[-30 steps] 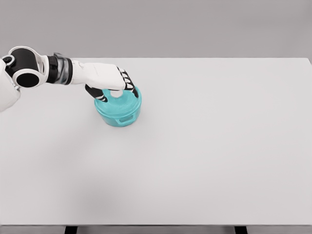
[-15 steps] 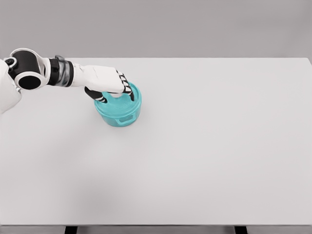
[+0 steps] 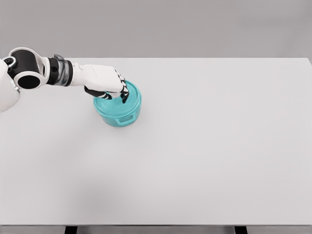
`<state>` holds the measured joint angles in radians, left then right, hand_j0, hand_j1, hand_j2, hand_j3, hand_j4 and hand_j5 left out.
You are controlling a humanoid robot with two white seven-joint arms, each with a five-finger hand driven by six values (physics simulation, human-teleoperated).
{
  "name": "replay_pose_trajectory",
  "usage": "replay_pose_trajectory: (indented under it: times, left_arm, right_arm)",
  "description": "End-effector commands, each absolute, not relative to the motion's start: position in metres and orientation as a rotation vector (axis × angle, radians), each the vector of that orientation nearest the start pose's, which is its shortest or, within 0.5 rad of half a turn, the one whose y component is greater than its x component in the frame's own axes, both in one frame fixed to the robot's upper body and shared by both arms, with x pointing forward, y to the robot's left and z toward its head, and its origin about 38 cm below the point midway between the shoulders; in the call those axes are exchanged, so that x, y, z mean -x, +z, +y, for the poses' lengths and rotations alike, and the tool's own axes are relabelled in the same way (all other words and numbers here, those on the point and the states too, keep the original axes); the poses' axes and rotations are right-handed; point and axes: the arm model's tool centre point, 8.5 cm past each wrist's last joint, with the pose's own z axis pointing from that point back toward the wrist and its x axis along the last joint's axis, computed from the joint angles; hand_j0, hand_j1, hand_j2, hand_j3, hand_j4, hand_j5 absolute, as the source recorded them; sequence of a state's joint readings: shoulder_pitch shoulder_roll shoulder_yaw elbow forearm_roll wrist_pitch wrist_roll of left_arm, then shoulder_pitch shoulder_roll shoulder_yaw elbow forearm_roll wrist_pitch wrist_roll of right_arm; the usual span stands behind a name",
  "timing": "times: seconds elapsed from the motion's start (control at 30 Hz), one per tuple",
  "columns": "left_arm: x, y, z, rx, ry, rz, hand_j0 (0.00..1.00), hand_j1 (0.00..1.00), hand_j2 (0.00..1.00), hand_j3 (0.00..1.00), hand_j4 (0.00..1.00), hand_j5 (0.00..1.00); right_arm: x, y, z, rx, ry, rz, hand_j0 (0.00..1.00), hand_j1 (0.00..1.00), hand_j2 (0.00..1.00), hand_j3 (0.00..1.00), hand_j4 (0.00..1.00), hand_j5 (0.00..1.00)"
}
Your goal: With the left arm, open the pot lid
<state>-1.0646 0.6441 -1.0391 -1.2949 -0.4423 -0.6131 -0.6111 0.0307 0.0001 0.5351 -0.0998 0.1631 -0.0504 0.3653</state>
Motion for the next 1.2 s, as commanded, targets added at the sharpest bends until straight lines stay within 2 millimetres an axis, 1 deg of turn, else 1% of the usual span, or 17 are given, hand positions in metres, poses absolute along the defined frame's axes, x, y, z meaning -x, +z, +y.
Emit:
replay_pose_trajectory:
  times: [0.0, 0.1, 0.27, 0.33, 0.43, 0.6, 0.7, 0.73, 0.77, 0.8, 0.87, 0.93, 0.97, 1.03, 1.07, 1.13, 1.17]
  left_arm:
    - [-0.484, 0.24, 0.205, 0.475, 3.094, 1.547, 0.47, 0.47, 0.47, 0.47, 0.47, 0.47]
    - [-0.485, 0.245, 0.208, 0.497, 3.09, 1.545, 0.45, 0.45, 0.45, 0.45, 0.45, 0.45]
    - [-0.488, 0.26, 0.246, 0.614, 3.136, 1.502, 0.43, 0.43, 0.43, 0.43, 0.43, 0.43]
    - [-0.487, 0.263, 0.264, 0.658, 3.164, 1.48, 0.42, 0.42, 0.42, 0.42, 0.42, 0.42]
    - [-0.485, 0.266, 0.285, 0.708, 3.198, 1.45, 0.41, 0.41, 0.41, 0.41, 0.41, 0.41]
    - [-0.481, 0.27, 0.312, 0.786, 3.242, 1.389, 0.41, 0.41, 0.41, 0.41, 0.41, 0.41]
    - [-0.48, 0.27, 0.318, 0.803, 3.254, 1.371, 0.42, 0.42, 0.42, 0.42, 0.42, 0.42]
    - [-0.48, 0.272, 0.323, 0.816, 3.258, 1.369, 0.44, 0.44, 0.44, 0.44, 0.44, 0.44]
    - [-0.478, 0.274, 0.331, 0.838, 3.268, 1.363, 0.64, 0.64, 0.64, 0.64, 0.64, 0.64]
    - [-0.478, 0.277, 0.334, 0.848, 3.268, 1.378, 1.0, 1.0, 1.0, 1.0, 1.0, 1.0]
    - [-0.472, 0.272, 0.349, 0.849, 3.309, 1.369, 1.0, 1.0, 1.0, 1.0, 1.0, 1.0]
    - [-0.474, 0.276, 0.356, 0.834, 3.317, 1.47, 1.0, 1.0, 1.0, 1.0, 1.0, 1.0]
    - [-0.482, 0.269, 0.378, 0.856, 3.385, 1.542, 1.0, 1.0, 1.0, 1.0, 1.0, 1.0]
    - [-0.491, 0.26, 0.396, 0.896, 3.45, 1.589, 1.0, 1.0, 1.0, 1.0, 1.0, 1.0]
    - [-0.498, 0.255, 0.413, 0.951, 3.494, 1.634, 1.0, 1.0, 1.0, 1.0, 1.0, 1.0]
    - [-0.505, 0.249, 0.43, 1.012, 3.539, 1.693, 1.0, 1.0, 1.0, 1.0, 1.0, 1.0]
    - [-0.506, 0.246, 0.433, 1.019, 3.556, 1.698, 1.0, 1.0, 1.0, 1.0, 1.0, 1.0]
  right_arm:
    - [0.005, -0.261, -0.227, -0.313, 0.708, 0.04, 1.0, 1.0, 1.0, 1.0, 1.0, 1.0]
    - [0.005, -0.261, -0.227, -0.313, 0.708, 0.04, 1.0, 1.0, 1.0, 1.0, 1.0, 1.0]
    - [0.006, -0.261, -0.227, -0.315, 0.708, 0.042, 1.0, 1.0, 1.0, 1.0, 1.0, 1.0]
    - [0.005, -0.261, -0.227, -0.315, 0.708, 0.041, 1.0, 1.0, 1.0, 1.0, 1.0, 1.0]
    - [0.005, -0.261, -0.227, -0.313, 0.708, 0.04, 1.0, 1.0, 1.0, 1.0, 1.0, 1.0]
    - [0.005, -0.261, -0.227, -0.313, 0.708, 0.04, 1.0, 1.0, 1.0, 1.0, 1.0, 1.0]
    - [0.006, -0.261, -0.227, -0.315, 0.708, 0.042, 1.0, 1.0, 1.0, 1.0, 1.0, 1.0]
    - [0.005, -0.261, -0.227, -0.313, 0.708, 0.04, 1.0, 1.0, 1.0, 1.0, 1.0, 1.0]
    - [0.005, -0.261, -0.227, -0.315, 0.708, 0.041, 1.0, 1.0, 1.0, 1.0, 1.0, 1.0]
    - [0.005, -0.261, -0.227, -0.313, 0.708, 0.04, 1.0, 1.0, 1.0, 1.0, 1.0, 1.0]
    - [0.005, -0.261, -0.227, -0.313, 0.708, 0.04, 1.0, 1.0, 1.0, 1.0, 1.0, 1.0]
    - [0.006, -0.261, -0.227, -0.314, 0.708, 0.042, 1.0, 1.0, 1.0, 1.0, 1.0, 1.0]
    - [0.005, -0.261, -0.227, -0.313, 0.708, 0.04, 1.0, 1.0, 1.0, 1.0, 1.0, 1.0]
    - [0.005, -0.261, -0.227, -0.313, 0.708, 0.04, 1.0, 1.0, 1.0, 1.0, 1.0, 1.0]
    - [0.005, -0.261, -0.227, -0.313, 0.708, 0.04, 1.0, 1.0, 1.0, 1.0, 1.0, 1.0]
    - [0.005, -0.261, -0.227, -0.315, 0.708, 0.041, 1.0, 1.0, 1.0, 1.0, 1.0, 1.0]
    - [0.005, -0.261, -0.227, -0.313, 0.708, 0.04, 1.0, 1.0, 1.0, 1.0, 1.0, 1.0]
